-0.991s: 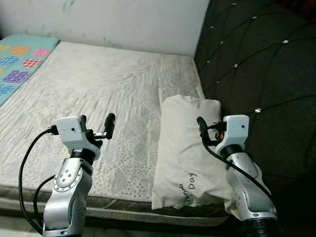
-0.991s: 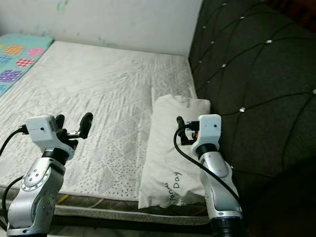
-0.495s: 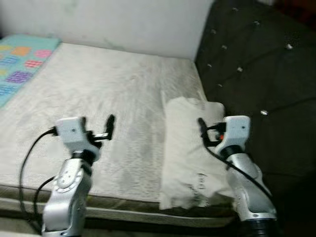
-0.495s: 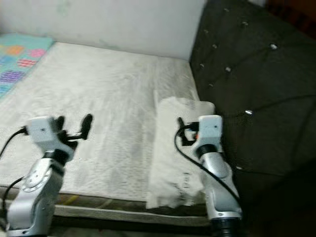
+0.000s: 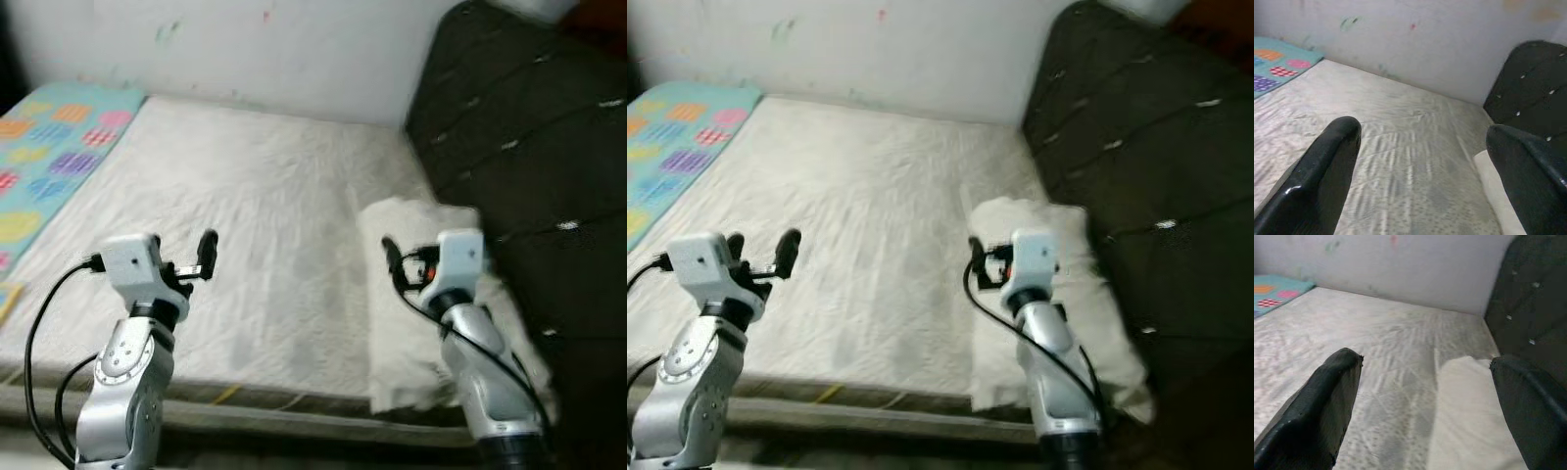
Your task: Clean up the room
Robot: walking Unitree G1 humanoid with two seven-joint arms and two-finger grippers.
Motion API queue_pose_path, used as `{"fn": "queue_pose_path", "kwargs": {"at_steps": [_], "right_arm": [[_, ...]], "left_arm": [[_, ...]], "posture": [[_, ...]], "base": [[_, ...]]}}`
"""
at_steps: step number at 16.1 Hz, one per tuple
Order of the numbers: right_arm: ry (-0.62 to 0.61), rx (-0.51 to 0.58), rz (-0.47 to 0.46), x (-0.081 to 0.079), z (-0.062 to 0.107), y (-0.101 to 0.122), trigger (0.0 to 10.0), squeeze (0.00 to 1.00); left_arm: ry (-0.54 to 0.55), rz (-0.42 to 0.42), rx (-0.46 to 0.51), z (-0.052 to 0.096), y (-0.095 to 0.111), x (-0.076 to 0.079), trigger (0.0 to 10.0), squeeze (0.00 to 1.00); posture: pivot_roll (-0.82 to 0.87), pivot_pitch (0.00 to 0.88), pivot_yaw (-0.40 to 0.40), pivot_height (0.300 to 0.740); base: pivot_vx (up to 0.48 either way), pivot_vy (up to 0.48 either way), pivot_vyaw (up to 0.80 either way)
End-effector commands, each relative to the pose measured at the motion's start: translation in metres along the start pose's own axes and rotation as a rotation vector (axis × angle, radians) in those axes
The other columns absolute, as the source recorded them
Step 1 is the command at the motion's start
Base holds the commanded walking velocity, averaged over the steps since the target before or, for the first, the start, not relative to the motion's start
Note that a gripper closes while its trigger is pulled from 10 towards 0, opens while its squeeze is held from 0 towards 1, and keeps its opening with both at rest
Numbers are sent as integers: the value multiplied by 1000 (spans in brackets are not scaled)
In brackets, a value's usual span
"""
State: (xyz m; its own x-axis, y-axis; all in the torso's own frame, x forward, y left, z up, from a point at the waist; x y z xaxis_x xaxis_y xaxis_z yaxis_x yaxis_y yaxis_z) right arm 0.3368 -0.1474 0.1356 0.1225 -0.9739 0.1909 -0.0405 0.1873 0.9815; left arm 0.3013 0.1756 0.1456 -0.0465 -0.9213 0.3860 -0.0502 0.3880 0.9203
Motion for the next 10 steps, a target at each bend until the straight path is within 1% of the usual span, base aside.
{"fn": "queue_pose_path", "kwargs": {"at_steps": [1,3,4,10], "right_arm": [[-21,-17,4,8,3,-4,10000,0],[-20,-17,4,9,2,-4,10000,0],[-18,-17,6,8,2,-4,10000,0],[-13,-16,13,8,1,-3,10000,0]], "left_arm": [[-40,7,8,-2,1,10,10000,0],[-42,13,13,-1,1,11,10000,0],[-55,30,17,-1,2,12,10000,0],[-69,33,21,0,3,15,10000,0]], "posture": [[-26,0,-46,740],[-26,0,-47,740],[-26,0,-47,740],[-28,0,-50,740]], "base": [[0,0,0],[0,0,0],[0,0,0],[0,0,0]]}}
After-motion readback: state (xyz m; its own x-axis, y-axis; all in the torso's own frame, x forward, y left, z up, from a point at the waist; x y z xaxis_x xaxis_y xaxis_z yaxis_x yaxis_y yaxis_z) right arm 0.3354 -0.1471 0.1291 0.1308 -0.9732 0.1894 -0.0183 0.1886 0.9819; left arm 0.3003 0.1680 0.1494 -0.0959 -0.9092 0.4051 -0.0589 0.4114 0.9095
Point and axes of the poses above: a point about 5 cm out from each wrist's last joint towards the gripper, its own z axis pointing back from the gripper into the wrist, its own y axis along the axis of the wrist's last joint, x = y × z, the point moved 3 cm from there along -z, pointing out of the wrist towards the gripper, and after that the axes turned 10 degrees about z, right-handed, at the moved point
